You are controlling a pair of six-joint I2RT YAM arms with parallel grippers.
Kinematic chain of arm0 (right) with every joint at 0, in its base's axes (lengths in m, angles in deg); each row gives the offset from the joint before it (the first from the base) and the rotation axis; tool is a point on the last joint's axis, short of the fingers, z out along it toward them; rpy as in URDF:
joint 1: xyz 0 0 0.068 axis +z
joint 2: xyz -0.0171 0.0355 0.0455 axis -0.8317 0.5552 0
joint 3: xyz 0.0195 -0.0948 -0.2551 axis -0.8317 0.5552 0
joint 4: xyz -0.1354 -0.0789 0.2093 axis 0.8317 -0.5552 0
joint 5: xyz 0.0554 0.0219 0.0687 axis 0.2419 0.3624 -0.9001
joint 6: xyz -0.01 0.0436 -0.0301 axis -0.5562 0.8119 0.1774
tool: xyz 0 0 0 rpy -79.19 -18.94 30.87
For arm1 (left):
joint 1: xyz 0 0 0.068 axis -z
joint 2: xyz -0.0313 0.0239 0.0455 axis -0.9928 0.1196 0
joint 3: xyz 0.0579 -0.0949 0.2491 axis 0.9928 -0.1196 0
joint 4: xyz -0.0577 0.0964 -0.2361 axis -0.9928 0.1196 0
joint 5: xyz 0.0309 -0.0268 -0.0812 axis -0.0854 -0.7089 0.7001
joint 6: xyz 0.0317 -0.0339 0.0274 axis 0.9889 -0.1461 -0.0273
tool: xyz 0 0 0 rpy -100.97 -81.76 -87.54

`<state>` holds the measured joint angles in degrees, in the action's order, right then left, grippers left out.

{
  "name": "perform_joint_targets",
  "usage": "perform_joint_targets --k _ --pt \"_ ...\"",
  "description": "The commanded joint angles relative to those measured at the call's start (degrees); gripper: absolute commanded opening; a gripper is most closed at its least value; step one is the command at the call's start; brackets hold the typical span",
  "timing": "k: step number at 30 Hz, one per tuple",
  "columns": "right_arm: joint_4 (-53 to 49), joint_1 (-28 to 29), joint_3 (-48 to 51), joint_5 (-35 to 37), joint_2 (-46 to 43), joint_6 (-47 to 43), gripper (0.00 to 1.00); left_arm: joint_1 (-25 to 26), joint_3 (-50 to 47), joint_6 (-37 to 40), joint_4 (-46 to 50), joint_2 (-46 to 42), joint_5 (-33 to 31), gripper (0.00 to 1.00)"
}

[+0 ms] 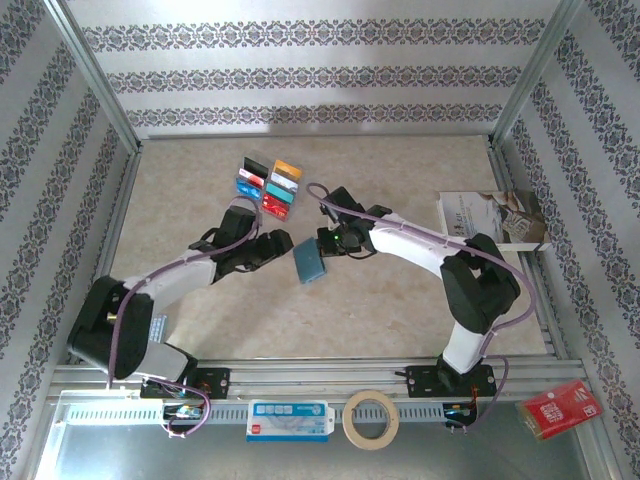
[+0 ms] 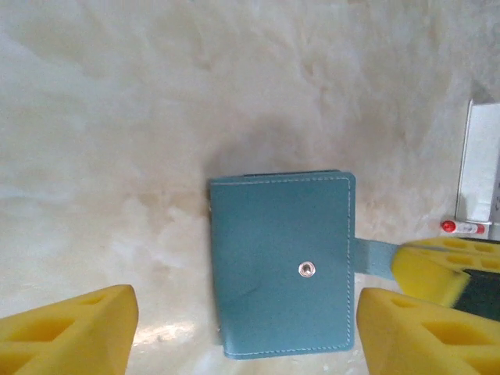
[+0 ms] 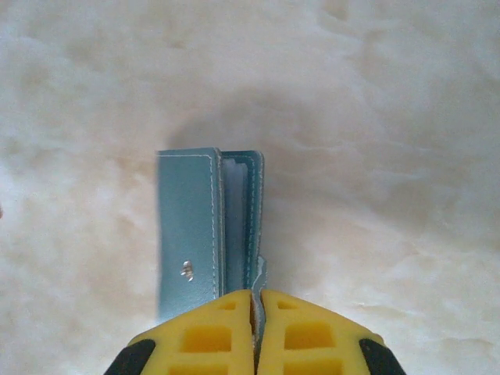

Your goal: Take the credit cards out of the card holder

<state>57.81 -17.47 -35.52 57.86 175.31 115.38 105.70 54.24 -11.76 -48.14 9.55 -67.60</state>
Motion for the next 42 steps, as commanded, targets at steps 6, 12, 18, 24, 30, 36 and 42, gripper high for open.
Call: perform_joint_targets --k 6,12,18,24,30,36,42 --pt "-1.7 1.6 -3.9 -6.0 -3.1 -0.3 0.05 -2.8 -2.8 2.2 3.2 -4.6 -2.9 0.89" --pt "1.2 2.4 -4.4 -7.5 -1.7 3.1 0.04 -3.1 -1.6 3.2 2.3 -3.8 -2.3 0.89" --pt "1.6 2.8 -6.7 -8.9 0.4 5.2 0.04 -3.4 -0.8 4.7 0.7 -2.4 0.3 0.83" --pt "0.4 3.0 -6.9 -6.1 0.8 7.1 0.04 -3.4 -3.0 5.3 -1.9 -3.5 0.2 0.76" --pt "-2.5 3.0 -7.5 0.5 1.3 10.5 0.04 -3.4 -2.7 6.5 -2.7 -3.1 2.8 0.68" --pt "-6.0 3.0 -8.1 7.8 2.1 12.4 0.05 -3.4 -2.1 6.6 -3.1 -1.3 7.7 0.59" --pt "-7.6 1.1 -8.2 14.5 3.6 13.3 0.05 -3.5 -0.1 7.1 -2.0 0.0 10.6 0.57"
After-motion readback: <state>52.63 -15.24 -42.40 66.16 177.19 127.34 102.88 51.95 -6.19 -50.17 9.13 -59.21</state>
